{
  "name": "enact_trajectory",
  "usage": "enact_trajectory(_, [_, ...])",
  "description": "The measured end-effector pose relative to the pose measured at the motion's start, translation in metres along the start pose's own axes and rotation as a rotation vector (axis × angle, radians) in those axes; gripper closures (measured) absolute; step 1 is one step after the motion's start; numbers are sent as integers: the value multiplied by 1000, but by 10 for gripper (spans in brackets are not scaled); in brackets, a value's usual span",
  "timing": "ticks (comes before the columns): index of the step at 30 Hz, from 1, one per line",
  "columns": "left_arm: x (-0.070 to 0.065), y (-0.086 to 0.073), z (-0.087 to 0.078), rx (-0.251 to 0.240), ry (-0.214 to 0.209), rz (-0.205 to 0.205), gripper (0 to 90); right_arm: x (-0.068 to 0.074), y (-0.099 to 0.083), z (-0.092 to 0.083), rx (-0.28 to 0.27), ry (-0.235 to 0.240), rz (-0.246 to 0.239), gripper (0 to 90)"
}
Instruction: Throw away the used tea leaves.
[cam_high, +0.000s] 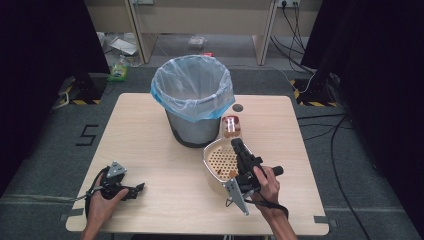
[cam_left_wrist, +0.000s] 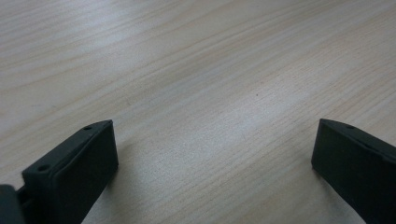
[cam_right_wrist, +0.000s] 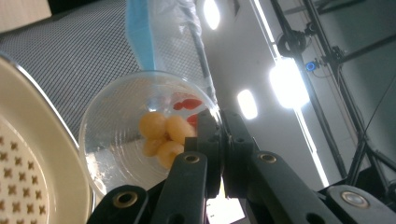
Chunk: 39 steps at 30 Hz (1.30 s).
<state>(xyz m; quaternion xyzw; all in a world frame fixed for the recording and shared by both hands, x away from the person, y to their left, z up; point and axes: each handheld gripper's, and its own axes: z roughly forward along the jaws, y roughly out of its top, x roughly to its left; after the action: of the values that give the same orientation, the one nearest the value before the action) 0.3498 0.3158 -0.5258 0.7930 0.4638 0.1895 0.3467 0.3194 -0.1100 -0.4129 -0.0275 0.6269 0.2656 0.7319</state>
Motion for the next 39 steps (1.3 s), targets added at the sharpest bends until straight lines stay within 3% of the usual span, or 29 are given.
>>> enact_trajectory(5, [0, 0, 0, 1, 0, 0, 0, -1, 2, 5, 0, 4, -45, 879])
enact_trajectory(7, [0, 0, 0, 1, 0, 0, 0, -1, 6, 4, -14, -9, -24, 880])
enact_trajectory(12, [0, 0, 0, 0, 0, 1, 0, 6, 4, 6, 7, 13, -31, 880])
enact_trajectory(17, [0, 0, 0, 1, 0, 0, 0, -2, 11, 4, -17, -10, -27, 879])
enact_trajectory(21, [0, 0, 0, 1, 0, 0, 0, 5, 5, 6, -3, 8, -67, 880])
enact_trajectory(22, [0, 0, 0, 1, -1, 0, 0, 4, 3, 7, -12, -23, -109, 880])
enact_trajectory(23, [0, 0, 0, 1, 0, 0, 0, 5, -1, 9, 9, -10, -102, 880])
enact_trajectory(33, [0, 0, 0, 1, 0, 0, 0, 7, 3, 7, -1, -27, -110, 880])
enact_trajectory(38, [0, 0, 0, 1, 0, 0, 0, 1, 5, 10, 2, -29, -95, 879])
enact_trajectory(39, [0, 0, 0, 1, 0, 0, 0, -3, 5, 9, 6, -34, -60, 879])
